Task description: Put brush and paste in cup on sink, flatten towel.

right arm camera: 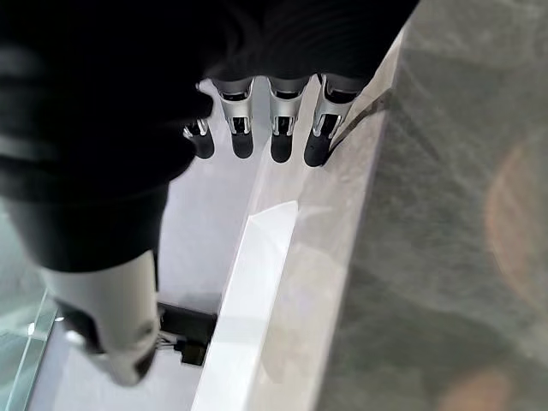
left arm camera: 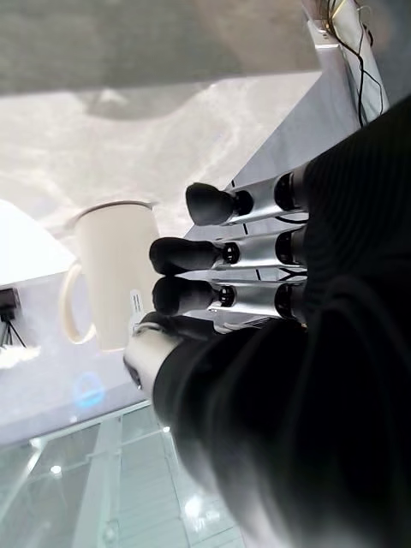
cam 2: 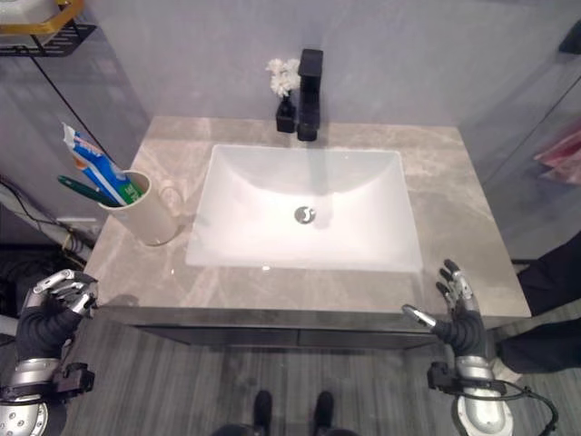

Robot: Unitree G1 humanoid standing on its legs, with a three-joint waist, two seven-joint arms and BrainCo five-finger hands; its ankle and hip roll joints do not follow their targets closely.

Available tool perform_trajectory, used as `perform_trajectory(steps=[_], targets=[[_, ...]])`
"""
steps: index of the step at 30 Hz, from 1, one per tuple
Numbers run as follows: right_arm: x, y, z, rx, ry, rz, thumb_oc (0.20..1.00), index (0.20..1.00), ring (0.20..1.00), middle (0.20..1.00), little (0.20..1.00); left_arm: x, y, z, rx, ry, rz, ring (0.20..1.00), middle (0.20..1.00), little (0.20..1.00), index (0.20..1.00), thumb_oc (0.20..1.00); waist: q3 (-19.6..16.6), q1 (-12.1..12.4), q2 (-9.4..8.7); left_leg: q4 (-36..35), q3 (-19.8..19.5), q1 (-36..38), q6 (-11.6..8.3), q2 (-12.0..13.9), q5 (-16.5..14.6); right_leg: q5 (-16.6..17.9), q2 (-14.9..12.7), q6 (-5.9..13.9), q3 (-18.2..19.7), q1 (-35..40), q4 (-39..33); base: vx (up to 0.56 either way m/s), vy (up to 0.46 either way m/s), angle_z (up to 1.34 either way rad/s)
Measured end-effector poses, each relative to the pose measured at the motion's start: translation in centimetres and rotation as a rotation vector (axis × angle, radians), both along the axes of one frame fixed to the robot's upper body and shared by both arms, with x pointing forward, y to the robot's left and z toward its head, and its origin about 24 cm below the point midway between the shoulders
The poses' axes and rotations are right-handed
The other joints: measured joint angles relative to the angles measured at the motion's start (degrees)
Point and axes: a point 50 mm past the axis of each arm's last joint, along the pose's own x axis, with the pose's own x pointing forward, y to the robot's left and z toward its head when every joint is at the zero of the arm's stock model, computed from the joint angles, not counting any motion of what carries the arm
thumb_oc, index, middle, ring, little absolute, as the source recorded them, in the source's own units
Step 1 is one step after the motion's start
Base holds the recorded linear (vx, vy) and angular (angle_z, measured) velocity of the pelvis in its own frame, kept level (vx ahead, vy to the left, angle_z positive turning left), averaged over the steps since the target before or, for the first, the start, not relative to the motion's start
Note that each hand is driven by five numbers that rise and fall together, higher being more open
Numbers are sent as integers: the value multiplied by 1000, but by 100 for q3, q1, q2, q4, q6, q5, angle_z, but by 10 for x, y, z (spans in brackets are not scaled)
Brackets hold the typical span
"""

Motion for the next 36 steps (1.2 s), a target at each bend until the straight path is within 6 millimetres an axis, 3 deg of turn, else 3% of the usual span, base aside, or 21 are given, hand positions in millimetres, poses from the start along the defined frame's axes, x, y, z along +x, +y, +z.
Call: perform_trajectory(steps=[8,12,18,21,24,26,31,34,36], targets=[[2,-9,1,-171,33,8,1000,1000,1000,1000,1000,3,0,0,11,12,-36,200,200,200,200,200,-29,-121,-83,1,15,-68,10,-12,-20,-8,-14,18,15,-76,-6,3,4,0],[-10,-26,4,-232,27,-116,1000,1000,1000,1000,1000,0,0,-3,-18,17,-21,200,200,200,200,200,4,-93,-24,0,160,-82,18,-11,-42,1,-9,21,164,-152,-4,-1,20,-15],[-17,-31,-6,-228,29,-243,1000,1000,1000,1000,1000,1,-1,-3,-23,11,-22,200,200,200,200,200,-8,-293,-48,0,286,-56,51,-3,-72,27,-1,12,266,-177,30,6,26,-13],[-35,-46,-40,-182,212,-405,1000,1000,1000,1000,1000,0,-1,-6,-43,11,-2,200,200,200,200,200,0,-249,-47,-2,507,52,87,6,-133,54,8,20,477,-159,20,2,28,-30],[-51,-48,-58,-163,316,-448,1000,1000,1000,1000,1000,-1,-1,-8,-60,8,16,200,200,200,200,200,133,-345,158,-2,647,83,97,-2,-141,107,5,36,626,-169,29,0,31,-26],[-52,-48,-58,-165,320,-460,1000,1000,1000,1000,1000,-1,-1,-8,-61,5,16,200,200,200,200,200,175,-462,226,-3,664,119,100,0,-143,127,14,36,653,-151,34,2,28,-19],[-63,-50,-71,-136,362,-532,1000,1000,1000,1000,1000,0,-1,-8,-65,2,21,200,200,200,200,200,166,-540,168,-6,760,214,97,66,-144,119,86,34,748,-121,-12,6,29,-10],[-68,-44,-90,-120,453,-505,1000,1000,1000,1000,1000,0,0,-8,-65,4,23,200,200,200,200,200,173,-471,161,-6,819,237,92,72,-150,136,94,17,798,-119,-12,-10,4,-10],[-78,-30,-117,-83,599,-438,1000,1000,1000,1000,1000,3,0,-8,-66,-5,21,200,200,200,200,200,176,-414,140,-5,820,237,93,72,-148,148,93,19,798,-115,-12,0,0,0]])
